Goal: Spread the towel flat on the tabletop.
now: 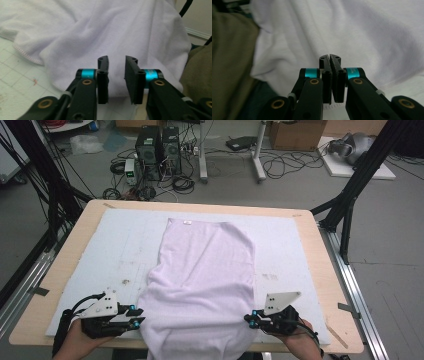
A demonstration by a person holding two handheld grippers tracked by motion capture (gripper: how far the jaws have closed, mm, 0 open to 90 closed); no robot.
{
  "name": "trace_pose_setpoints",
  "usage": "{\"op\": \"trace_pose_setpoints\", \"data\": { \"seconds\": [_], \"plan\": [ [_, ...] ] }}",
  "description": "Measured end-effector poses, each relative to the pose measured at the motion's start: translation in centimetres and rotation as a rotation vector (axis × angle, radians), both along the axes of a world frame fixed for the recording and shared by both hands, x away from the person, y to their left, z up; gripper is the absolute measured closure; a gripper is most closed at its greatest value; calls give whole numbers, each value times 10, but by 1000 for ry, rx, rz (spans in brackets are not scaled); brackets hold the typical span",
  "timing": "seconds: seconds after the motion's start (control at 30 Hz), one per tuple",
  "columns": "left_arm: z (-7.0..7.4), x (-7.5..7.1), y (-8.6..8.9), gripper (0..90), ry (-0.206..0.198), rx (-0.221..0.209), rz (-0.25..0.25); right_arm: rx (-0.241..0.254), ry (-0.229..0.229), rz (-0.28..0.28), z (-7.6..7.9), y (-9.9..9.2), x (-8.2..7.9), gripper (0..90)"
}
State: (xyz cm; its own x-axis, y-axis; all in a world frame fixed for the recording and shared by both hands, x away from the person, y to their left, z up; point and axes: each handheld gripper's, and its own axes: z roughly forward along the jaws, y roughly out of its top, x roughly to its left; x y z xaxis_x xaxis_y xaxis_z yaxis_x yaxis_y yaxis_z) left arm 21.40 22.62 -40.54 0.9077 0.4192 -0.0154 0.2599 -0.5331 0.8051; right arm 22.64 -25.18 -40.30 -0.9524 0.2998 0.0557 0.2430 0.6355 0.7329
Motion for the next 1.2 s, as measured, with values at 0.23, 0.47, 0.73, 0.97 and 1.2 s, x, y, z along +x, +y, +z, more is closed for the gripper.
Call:
{"op": "trace_pose_setpoints", "data": {
  "seconds": [0.23,0.47,0.73,0.97,1.2],
  "plan": [
    [-20,22,-13,626,45,63,-1,19,1,-23,-1,1,2,680],
    [-34,29,-29,875,74,100,-34,-26,54,19,-35,31,25,685],
    [-28,4,-17,887,87,68,-55,-50,59,124,-34,35,12,871],
    [-14,5,-7,684,40,37,-24,16,17,92,-9,24,12,691],
    [-35,44,-18,560,50,106,86,-60,20,-103,-26,22,55,553]
  ]
}}
